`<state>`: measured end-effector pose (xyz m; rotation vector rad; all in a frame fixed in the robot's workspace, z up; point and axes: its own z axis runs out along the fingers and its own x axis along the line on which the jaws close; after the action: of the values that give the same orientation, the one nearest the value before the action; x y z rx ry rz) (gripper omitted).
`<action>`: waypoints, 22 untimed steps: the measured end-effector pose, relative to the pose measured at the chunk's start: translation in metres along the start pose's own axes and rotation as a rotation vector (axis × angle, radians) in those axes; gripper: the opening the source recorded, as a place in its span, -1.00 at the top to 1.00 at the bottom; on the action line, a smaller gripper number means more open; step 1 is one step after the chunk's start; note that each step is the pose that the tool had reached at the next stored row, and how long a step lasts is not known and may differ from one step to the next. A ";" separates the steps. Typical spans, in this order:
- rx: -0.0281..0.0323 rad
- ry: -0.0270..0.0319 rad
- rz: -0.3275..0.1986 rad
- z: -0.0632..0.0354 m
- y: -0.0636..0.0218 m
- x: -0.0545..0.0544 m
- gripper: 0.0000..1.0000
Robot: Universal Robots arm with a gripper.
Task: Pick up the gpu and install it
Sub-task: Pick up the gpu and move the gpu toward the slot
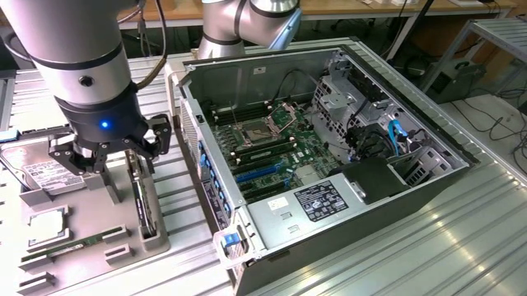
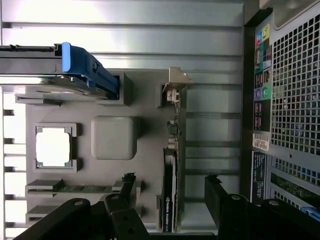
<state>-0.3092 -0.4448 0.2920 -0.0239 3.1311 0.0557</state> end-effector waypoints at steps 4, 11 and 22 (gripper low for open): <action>0.0000 0.0000 0.000 0.0096 -0.0003 0.000 -0.33; 0.0000 0.0000 0.000 0.0215 -0.0007 0.000 -0.33; 0.0000 -0.0001 0.001 0.0424 -0.0027 0.000 -0.33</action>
<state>-0.3092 -0.4461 0.2495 -0.0229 3.1311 0.0557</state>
